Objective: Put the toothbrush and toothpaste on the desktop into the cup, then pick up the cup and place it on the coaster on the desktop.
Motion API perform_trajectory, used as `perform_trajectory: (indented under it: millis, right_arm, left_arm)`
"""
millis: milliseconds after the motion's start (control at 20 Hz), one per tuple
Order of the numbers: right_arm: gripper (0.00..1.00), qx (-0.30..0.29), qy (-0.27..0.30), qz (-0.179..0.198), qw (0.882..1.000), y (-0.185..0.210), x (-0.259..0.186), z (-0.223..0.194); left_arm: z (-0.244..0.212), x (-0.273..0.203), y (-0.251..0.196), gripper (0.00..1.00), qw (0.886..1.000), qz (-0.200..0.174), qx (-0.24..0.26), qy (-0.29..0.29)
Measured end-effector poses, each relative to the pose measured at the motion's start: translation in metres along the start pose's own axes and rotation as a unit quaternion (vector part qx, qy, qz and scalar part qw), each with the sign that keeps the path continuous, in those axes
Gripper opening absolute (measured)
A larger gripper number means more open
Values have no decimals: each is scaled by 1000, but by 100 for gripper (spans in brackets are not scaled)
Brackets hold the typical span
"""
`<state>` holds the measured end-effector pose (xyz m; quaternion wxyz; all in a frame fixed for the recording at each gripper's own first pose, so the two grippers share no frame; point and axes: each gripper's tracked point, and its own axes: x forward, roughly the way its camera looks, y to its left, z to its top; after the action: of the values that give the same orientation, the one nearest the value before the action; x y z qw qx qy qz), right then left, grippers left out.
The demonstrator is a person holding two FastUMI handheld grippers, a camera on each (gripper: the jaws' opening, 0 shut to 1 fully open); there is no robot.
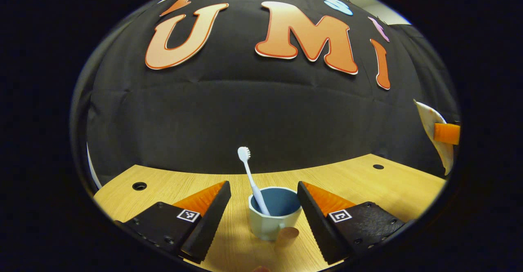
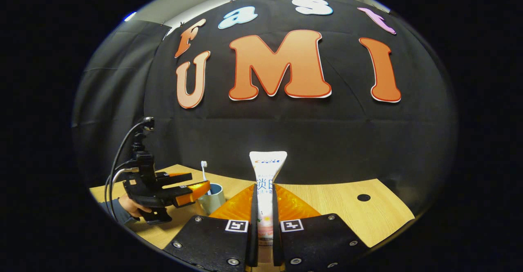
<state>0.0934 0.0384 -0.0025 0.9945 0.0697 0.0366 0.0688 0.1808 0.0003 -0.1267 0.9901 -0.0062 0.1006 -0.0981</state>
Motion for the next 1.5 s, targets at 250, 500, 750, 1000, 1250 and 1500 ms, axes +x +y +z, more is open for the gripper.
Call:
perform_trajectory:
  millis: [250, 500, 750, 1000, 1250, 1500]
  right_arm:
    - [14, 26, -40, 34, 998, 26, 21, 22]
    - [14, 34, -61, 66, 995, 63, 54, 17]
    - [14, 69, -65, 90, 991, 93, 98, 8]
    - [14, 81, -77, 108, 988, 114, 135, 13]
    - [14, 98, -59, 122, 986, 139, 172, 5]
    - [14, 67, -50, 140, 987, 168, 197, -14]
  left_arm:
    - [4, -46, -5, 98, 999, -3, -35, 5]
    - [-10, -79, -11, 97, 999, 11, -31, 14]
    - [-20, -102, 11, 98, 999, 37, -4, 16]
    - [-34, -122, 39, 98, 998, 62, -10, 19]
    - [-49, -132, 57, 98, 996, 79, -30, 22]
    - [-65, -130, 62, 97, 995, 83, -41, 34]
